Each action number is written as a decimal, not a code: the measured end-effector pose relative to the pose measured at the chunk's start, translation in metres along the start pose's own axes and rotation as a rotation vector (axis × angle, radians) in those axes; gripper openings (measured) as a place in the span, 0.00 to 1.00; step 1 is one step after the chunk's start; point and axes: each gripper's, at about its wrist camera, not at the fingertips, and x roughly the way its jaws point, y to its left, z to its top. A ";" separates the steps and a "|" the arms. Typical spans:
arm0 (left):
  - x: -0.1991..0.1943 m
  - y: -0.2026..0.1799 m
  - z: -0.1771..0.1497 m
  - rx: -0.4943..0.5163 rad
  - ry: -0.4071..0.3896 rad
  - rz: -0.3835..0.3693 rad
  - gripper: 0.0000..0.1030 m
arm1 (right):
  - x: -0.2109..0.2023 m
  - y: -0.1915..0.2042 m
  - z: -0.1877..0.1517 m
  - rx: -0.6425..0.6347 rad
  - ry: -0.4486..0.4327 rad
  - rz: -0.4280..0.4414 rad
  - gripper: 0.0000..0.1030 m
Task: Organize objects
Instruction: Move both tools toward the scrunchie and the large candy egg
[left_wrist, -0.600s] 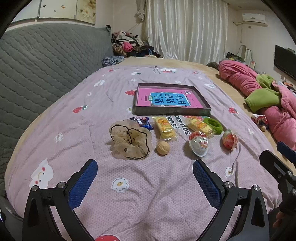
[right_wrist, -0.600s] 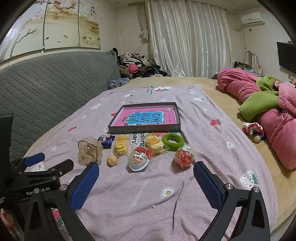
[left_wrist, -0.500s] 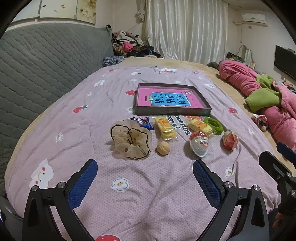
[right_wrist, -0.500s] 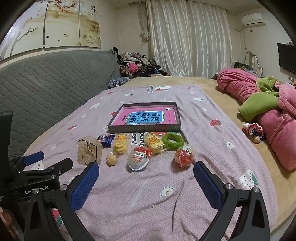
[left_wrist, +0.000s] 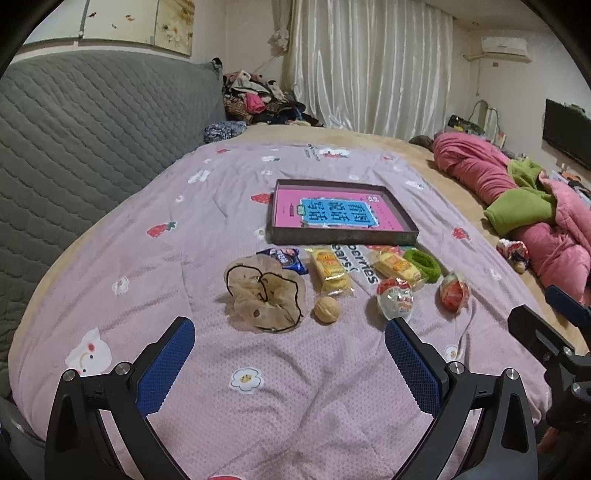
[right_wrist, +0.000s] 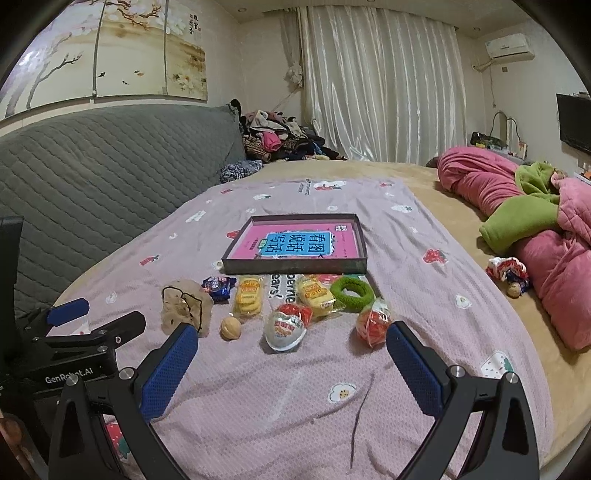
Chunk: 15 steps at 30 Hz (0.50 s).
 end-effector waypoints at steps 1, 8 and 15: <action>-0.001 0.001 0.002 -0.002 -0.005 -0.002 1.00 | 0.000 0.002 0.001 -0.003 -0.003 -0.003 1.00; 0.002 0.010 0.032 0.008 -0.040 0.024 1.00 | 0.015 0.005 0.024 0.011 0.006 -0.028 1.00; 0.034 0.018 0.046 0.018 -0.004 0.034 1.00 | 0.048 0.007 0.032 0.041 0.081 -0.027 1.00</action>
